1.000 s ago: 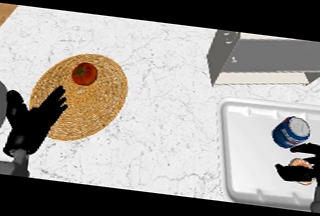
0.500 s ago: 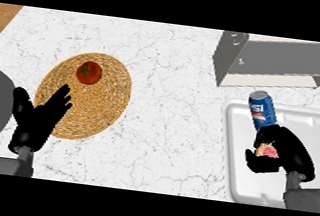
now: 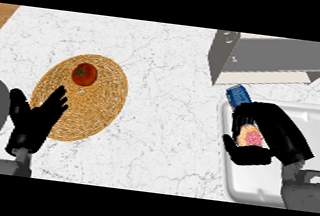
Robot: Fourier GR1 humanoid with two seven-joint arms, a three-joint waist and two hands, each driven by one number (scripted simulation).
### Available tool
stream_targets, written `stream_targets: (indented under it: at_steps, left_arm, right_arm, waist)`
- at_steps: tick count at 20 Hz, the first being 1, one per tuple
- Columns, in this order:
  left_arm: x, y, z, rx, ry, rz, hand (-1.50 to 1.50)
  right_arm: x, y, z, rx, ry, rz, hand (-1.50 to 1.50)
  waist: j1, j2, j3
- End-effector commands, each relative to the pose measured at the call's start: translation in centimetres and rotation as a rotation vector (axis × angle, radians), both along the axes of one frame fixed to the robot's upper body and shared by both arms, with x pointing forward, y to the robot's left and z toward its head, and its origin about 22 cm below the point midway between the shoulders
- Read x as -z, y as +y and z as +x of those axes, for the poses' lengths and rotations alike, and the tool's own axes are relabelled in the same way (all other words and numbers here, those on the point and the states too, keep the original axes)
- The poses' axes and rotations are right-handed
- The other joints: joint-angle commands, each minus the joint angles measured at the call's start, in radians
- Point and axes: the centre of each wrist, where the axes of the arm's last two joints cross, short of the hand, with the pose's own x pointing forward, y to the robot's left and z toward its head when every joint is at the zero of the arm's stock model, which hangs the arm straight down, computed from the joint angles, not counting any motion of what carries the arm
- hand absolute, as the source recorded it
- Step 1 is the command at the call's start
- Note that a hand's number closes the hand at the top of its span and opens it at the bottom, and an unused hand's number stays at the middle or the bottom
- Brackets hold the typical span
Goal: Pick the cupcake from the tray and place it in the tiered shelf
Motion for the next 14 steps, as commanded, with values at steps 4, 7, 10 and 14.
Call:
stream_targets:
  at_steps: [4, 7, 10, 14]
  left_arm:
    - [1.1, 1.9, -1.1, -0.007, 0.032, -0.010, 0.00]
    - [-0.3, -0.1, -0.8, 0.000, 0.033, -0.012, 0.00]
    - [-0.4, -0.1, -0.4, 0.013, 0.015, -0.012, 0.00]
    - [0.1, -0.6, 0.4, 0.007, 0.022, -0.009, 0.00]
  right_arm:
    - [-10.7, -1.3, -3.1, 0.076, -0.258, 0.087, 1.50]
    - [-14.9, -2.4, -3.3, 0.140, -0.286, 0.080, 1.50]
    - [-16.3, -3.2, -2.0, 0.179, -0.300, 0.125, 1.50]
    - [-22.4, -5.3, -1.2, 0.231, -0.342, 0.132, 1.50]
  waist:
    - [-0.019, -0.001, -0.005]
    - [-0.005, 0.000, -0.004]
    - [0.002, 0.005, -0.004]
    - [0.003, 0.006, -0.004]
